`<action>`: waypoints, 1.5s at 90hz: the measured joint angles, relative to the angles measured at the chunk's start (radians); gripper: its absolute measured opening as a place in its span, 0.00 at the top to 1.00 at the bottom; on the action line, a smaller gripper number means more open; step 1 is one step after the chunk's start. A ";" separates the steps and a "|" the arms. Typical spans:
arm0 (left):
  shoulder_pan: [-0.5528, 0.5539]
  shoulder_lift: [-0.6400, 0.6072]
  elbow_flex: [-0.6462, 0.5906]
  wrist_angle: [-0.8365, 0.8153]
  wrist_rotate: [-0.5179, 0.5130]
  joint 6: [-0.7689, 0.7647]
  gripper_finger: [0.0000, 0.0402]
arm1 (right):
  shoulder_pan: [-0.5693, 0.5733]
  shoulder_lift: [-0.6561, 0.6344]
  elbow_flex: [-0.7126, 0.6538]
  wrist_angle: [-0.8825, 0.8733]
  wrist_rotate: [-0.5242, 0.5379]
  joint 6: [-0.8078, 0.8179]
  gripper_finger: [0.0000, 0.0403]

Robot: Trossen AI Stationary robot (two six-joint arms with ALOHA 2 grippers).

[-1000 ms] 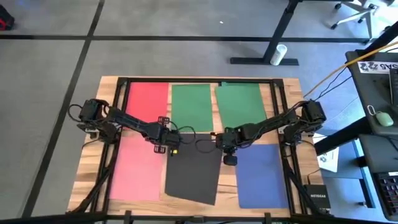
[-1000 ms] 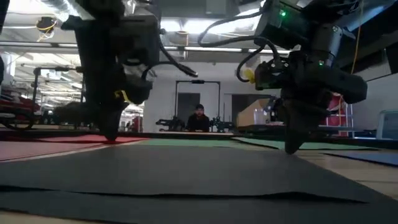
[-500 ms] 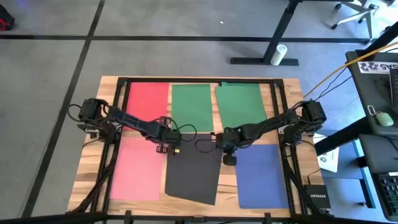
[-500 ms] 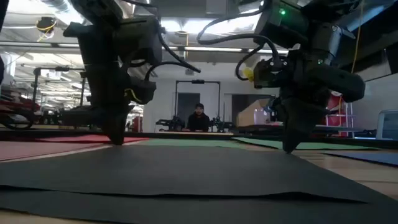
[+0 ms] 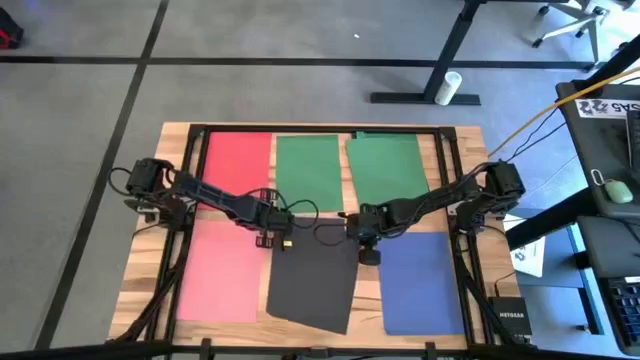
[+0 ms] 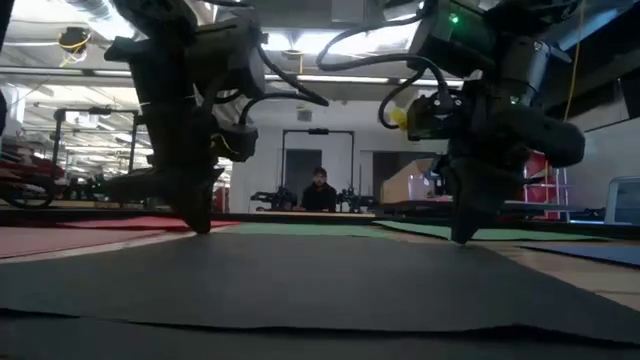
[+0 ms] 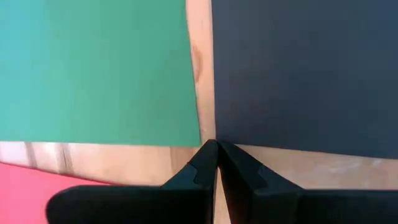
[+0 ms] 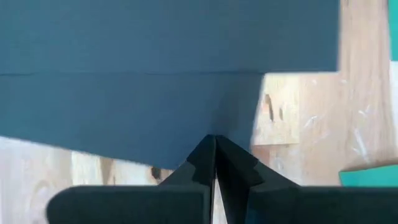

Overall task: Organize paper
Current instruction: Stack the black paper on top of the black paper

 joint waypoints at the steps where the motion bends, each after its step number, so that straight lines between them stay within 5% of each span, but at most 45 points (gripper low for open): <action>1: -0.001 0.000 0.000 0.001 0.000 -0.001 1.00 | 0.000 0.000 0.000 0.000 0.004 0.000 1.00; 17: -0.002 0.000 0.001 0.005 0.008 -0.003 1.00 | 0.001 -0.042 0.045 -0.084 0.010 0.002 1.00; 46: -0.002 0.000 0.001 0.004 0.011 -0.001 1.00 | 0.008 -0.053 0.024 -0.184 -0.166 0.029 1.00; 135: -0.032 0.002 0.001 0.035 0.012 -0.015 1.00 | -0.076 -0.031 -0.044 0.005 -0.103 0.014 1.00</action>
